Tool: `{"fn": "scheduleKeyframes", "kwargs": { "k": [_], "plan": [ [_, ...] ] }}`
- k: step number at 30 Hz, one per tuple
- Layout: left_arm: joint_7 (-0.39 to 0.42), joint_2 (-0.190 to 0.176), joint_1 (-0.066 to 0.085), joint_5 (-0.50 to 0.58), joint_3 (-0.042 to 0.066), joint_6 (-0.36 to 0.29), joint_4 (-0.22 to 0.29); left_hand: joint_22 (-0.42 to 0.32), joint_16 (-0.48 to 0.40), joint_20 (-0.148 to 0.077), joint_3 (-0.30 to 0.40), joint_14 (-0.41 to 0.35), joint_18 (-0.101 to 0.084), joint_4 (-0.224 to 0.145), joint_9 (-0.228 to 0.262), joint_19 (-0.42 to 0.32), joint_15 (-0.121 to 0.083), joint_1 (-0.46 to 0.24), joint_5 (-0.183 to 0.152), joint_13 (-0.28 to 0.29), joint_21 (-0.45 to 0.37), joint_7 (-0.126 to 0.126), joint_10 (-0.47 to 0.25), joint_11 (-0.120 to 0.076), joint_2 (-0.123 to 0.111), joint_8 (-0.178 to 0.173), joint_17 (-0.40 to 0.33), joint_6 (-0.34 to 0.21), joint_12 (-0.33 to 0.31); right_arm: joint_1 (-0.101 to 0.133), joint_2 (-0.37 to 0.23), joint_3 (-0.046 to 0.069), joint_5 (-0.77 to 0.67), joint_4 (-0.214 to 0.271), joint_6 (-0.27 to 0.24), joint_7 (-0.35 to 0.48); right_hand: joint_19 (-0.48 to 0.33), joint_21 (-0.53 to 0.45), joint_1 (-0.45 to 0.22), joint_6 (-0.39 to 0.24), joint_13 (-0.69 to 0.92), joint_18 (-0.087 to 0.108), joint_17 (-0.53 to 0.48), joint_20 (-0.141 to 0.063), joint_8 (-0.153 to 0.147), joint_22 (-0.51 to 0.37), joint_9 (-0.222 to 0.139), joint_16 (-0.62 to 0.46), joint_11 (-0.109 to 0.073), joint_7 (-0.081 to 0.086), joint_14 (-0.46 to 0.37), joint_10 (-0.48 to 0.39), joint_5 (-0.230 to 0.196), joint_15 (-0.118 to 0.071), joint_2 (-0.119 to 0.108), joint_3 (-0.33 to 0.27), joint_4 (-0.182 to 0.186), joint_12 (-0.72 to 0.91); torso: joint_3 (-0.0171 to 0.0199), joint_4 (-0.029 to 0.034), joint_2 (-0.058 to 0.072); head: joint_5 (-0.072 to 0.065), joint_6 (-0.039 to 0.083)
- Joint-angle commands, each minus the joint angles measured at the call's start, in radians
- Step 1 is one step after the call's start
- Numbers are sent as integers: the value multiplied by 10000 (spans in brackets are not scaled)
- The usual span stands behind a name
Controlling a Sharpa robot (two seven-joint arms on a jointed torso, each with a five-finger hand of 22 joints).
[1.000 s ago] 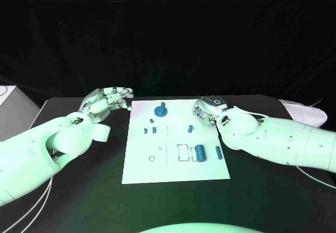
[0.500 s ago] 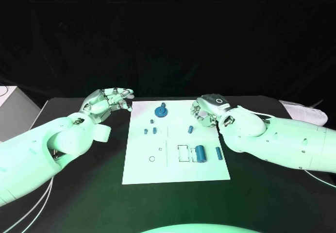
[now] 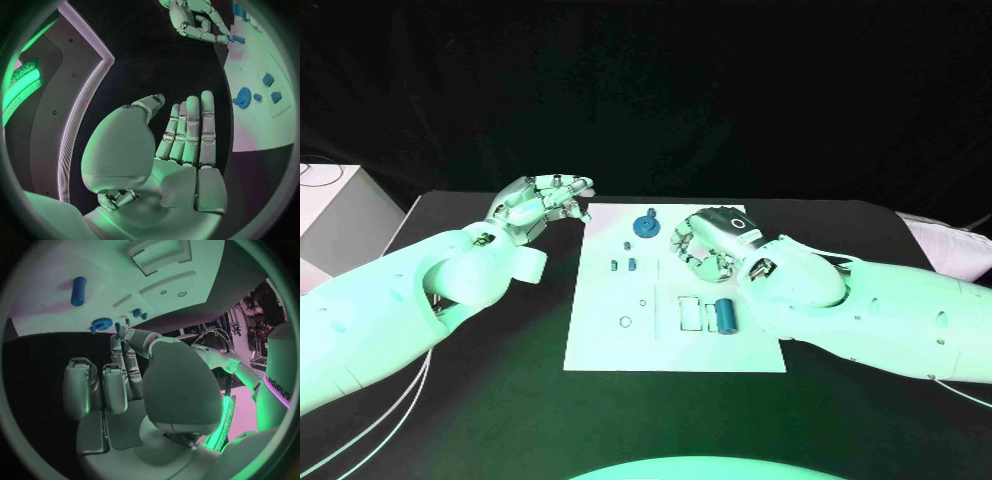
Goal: Assemble the parts on the task board
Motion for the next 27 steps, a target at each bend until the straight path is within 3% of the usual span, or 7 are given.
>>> {"fn": "scheduleKeyframes", "kwargs": {
  "k": [1,7,11,18,27],
  "plan": [
    [73,45,-1,14,8,-56,3,-7,-48,-6,-48,42,56,-11,2,79,31,110,-68,-11,-31,18,-74,-3,-25,39,-12,-53,54,-167,130,-2,-36,59,-238,205,437,-13,153,51,456,-69,51,-70,-48,1386,12,30,-719,7,535,818,69,-49,186,61,-3,51,-14,14,-11,297,-88],
    [60,100,0,11,8,-80,-23,-19,-49,-7,-55,44,56,-12,1,94,32,142,-64,-14,-46,20,-81,-1,-25,37,-13,-58,57,-455,396,-4,41,31,-288,331,432,-30,154,50,457,-66,35,-71,-52,1377,13,21,-717,10,531,818,84,-50,184,70,-9,47,-21,34,-22,689,-218],
    [55,131,0,1,8,-97,-23,-19,-49,-7,-55,44,56,-12,1,94,32,142,-64,-14,-46,20,-81,-1,-25,37,-13,-58,57,-610,553,-7,55,-48,-298,383,425,-54,154,49,457,-60,19,-71,-55,1363,13,12,-716,13,528,817,92,-50,183,74,-12,44,-46,59,-31,818,-304],
    [30,146,2,-71,7,-114,-23,-49,-56,-11,-73,45,57,-27,5,134,30,236,-61,-19,-81,13,-93,-2,-33,51,-17,-41,69,-736,755,-30,55,-256,-395,451,425,-54,154,49,457,-60,19,-71,-55,1363,13,12,-716,13,528,817,92,-50,183,74,-12,44,-25,28,-14,1072,-415],
    [4,143,4,-94,6,-145,-16,-55,-57,-12,-79,46,57,-26,7,141,29,248,-61,-20,-88,12,-92,-3,-34,56,-18,-33,72,-907,1004,-50,56,-410,-445,524,416,-88,153,45,460,-53,1,-71,-64,1346,14,2,-710,20,523,815,121,-48,182,92,-22,34,-11,12,-11,1272,-546]
  ]
}}
